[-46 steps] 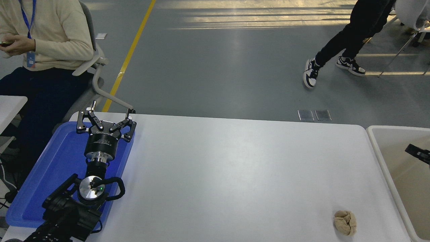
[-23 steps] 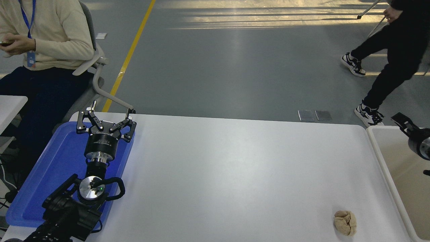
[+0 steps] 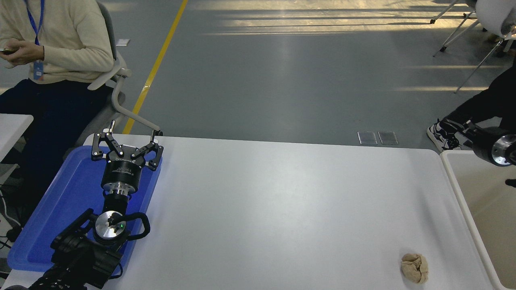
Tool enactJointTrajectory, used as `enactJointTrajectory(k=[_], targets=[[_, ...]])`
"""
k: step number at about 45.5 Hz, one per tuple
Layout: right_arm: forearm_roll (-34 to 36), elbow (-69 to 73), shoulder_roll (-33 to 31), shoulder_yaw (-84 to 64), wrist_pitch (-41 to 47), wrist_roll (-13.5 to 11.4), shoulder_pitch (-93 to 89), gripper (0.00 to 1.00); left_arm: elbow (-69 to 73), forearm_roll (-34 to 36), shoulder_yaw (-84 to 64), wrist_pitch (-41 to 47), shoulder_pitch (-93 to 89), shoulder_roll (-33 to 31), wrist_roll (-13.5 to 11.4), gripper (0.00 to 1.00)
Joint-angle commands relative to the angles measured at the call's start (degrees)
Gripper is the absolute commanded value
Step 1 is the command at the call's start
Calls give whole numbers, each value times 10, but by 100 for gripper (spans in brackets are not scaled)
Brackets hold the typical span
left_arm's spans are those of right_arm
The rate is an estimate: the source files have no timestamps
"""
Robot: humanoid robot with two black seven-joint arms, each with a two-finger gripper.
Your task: Pick up foil plate and place in dustbin
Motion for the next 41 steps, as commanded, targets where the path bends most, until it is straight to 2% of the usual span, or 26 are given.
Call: enactJointTrajectory(k=[1, 18, 27, 41], targets=[[-63, 150, -61, -79, -3, -6, 77, 98, 0, 0, 0, 0, 0, 0, 0, 100], [-78, 317, -50, -347, -1, -6, 292, 99, 0, 0, 0, 1, 0, 0, 0, 100], [-87, 408, -3, -459, -3, -6, 401, 99, 0, 0, 0, 0, 0, 0, 0, 100], [-72, 459, 68, -519, -3, -6, 499, 100, 0, 0, 0, 1, 0, 0, 0, 100]])
